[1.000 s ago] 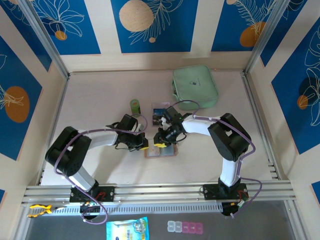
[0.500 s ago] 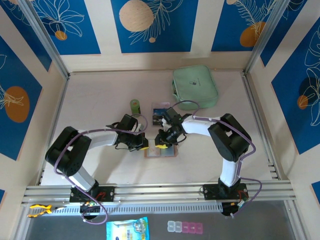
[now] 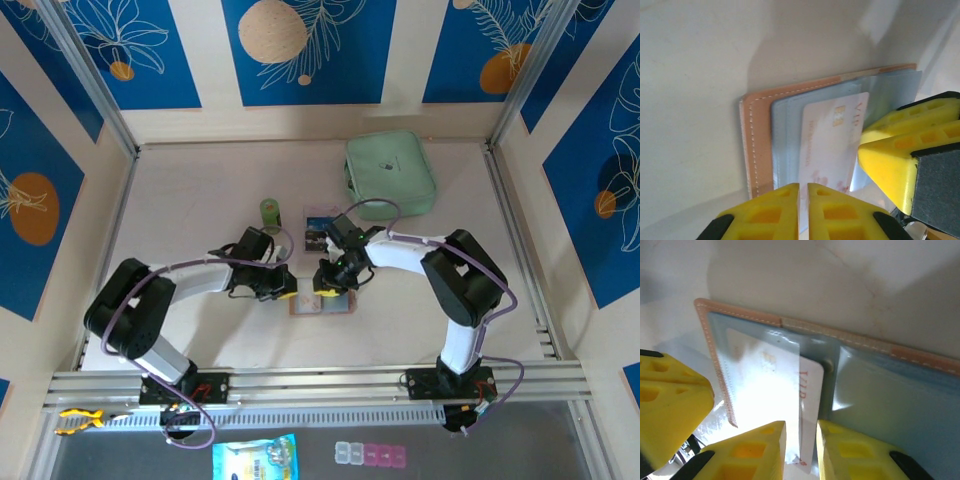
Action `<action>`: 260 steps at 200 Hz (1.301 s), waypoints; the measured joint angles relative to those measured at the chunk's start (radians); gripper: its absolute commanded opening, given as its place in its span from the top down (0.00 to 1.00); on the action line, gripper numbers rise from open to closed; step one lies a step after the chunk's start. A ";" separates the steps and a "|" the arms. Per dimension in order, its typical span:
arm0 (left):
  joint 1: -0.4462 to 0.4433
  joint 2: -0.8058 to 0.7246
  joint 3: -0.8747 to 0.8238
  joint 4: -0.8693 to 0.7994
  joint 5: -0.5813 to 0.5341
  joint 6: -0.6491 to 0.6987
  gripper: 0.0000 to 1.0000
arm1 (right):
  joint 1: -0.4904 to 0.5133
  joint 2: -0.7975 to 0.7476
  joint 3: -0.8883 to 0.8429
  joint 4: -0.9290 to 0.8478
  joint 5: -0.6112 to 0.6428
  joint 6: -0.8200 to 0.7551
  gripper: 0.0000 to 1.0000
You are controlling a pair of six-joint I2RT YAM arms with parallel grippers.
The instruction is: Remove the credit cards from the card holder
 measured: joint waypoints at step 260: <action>-0.001 0.049 -0.031 0.053 0.052 -0.018 1.00 | 0.006 0.045 -0.029 0.087 -0.152 0.048 0.76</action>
